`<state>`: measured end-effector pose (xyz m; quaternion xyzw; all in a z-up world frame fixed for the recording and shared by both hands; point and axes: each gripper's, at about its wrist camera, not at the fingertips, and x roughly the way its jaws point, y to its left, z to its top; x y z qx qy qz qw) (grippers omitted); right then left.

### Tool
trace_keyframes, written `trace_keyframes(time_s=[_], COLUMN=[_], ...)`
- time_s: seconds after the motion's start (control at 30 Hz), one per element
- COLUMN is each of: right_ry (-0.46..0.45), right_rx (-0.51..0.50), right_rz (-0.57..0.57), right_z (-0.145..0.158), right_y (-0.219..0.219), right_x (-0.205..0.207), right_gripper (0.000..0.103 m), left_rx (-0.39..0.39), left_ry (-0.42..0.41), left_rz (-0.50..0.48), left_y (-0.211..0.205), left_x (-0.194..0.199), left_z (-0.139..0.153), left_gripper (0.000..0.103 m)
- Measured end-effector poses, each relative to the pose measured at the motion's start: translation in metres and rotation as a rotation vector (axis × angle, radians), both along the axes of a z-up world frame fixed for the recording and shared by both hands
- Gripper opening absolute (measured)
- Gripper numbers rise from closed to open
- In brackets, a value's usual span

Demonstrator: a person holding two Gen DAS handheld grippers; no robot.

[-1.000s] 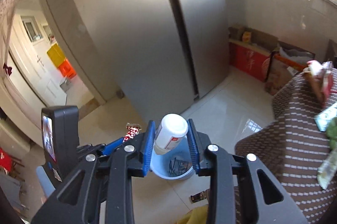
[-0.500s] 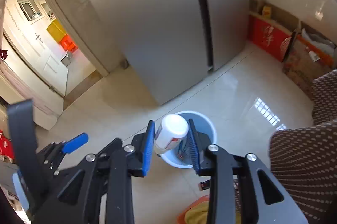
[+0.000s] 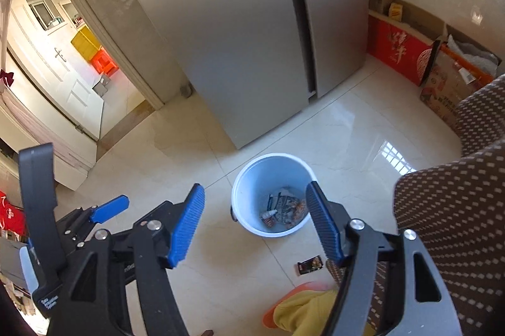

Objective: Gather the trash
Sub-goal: 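Carry the wrapper and white bottle over the bucket and release them, then return both tools to the table and grasp a clear wrapper with the left gripper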

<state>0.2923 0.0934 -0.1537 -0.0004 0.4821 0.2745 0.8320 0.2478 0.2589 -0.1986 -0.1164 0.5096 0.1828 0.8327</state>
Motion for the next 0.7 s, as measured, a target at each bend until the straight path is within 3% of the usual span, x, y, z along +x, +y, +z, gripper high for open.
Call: trace_keyframes(time_s=[0.27, 0.4, 0.7], right_ry=[-0.141, -0.215, -0.312], right_rx=[0.053, 0.062, 0.026], right_rz=[-0.077, -0.155, -0.397], right_z=[0.059, 0.088, 0.116], right_y=[-0.068, -0.116, -0.228], right_x=[-0.026, -0.043, -0.07], right_gripper=[0.066, 0.067, 0.078], left_rx=[0.023, 0.032, 0.038], left_ry=[-0.069, -0.122, -0.213], left_rz=[-0.081, -0.171, -0.383], left_y=[-0.053, -0.094, -0.195], left_x=[-0.001, 0.005, 0.017], left_z=[0.034, 0.06, 0.103], left_gripper=[0.075, 0.076, 0.076])
